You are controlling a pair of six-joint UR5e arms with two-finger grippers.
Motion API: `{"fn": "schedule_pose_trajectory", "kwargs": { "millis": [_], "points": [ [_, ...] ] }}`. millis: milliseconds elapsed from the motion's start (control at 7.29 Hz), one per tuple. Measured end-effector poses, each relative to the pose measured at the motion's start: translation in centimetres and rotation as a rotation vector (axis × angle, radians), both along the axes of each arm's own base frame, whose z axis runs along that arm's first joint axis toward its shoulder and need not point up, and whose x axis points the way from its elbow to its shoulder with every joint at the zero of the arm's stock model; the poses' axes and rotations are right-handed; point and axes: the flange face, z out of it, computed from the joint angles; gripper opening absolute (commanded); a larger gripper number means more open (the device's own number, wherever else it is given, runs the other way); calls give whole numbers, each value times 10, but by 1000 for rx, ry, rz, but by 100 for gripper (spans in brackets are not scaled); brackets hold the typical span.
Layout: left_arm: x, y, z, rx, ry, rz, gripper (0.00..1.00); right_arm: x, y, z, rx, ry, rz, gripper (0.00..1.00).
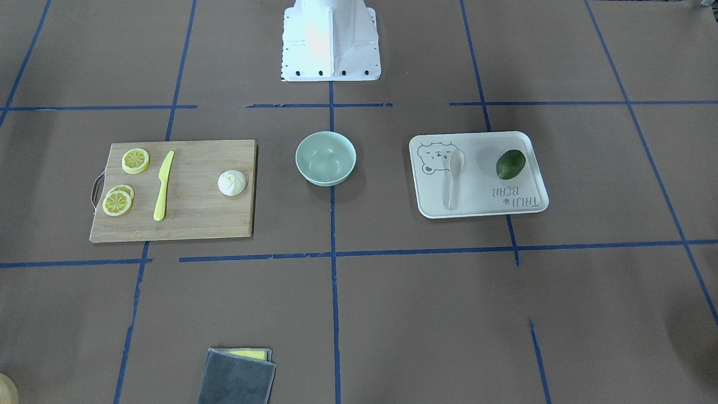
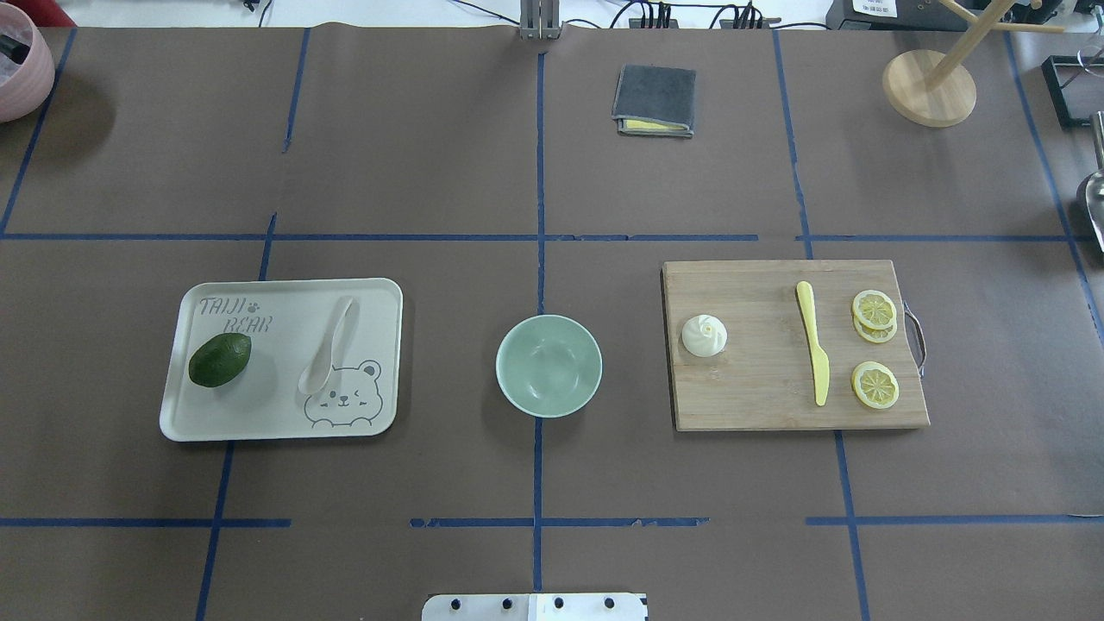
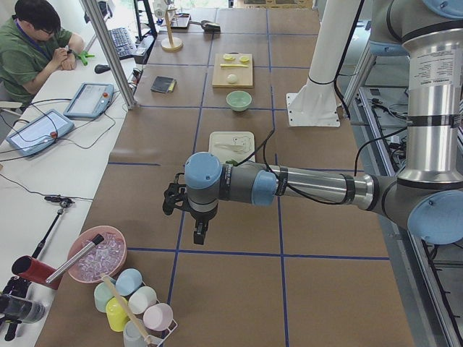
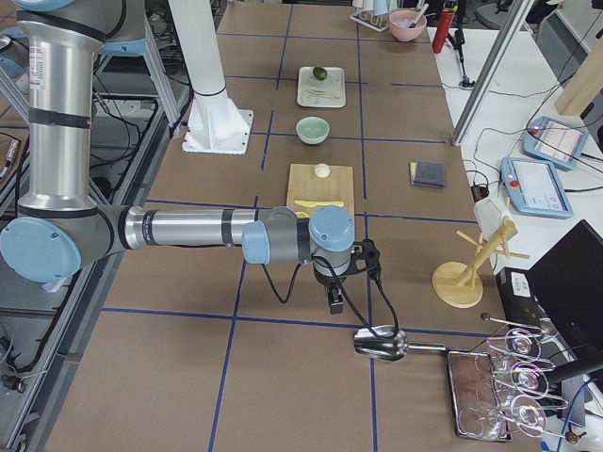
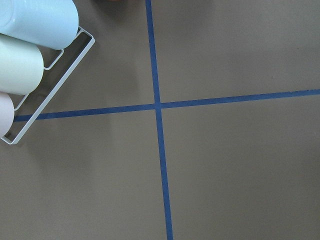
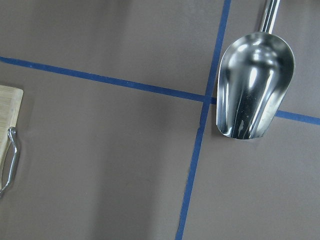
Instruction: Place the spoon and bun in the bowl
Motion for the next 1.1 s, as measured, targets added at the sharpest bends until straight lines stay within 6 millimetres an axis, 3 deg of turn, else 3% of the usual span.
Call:
{"fn": "schedule_pose_trajectory", "kwargs": {
  "millis": [548,685,1097],
  "points": [
    [15,-5,-7,68,-1,33,100,0,0,-3,47,0,-4,100],
    [27,-9,-13,115,1,58,100,-1,-3,-7,80,0,-4,100],
    [63,-20,-47,409,20,123,100,-3,-33,-36,239,-4,2,100]
  ]
}}
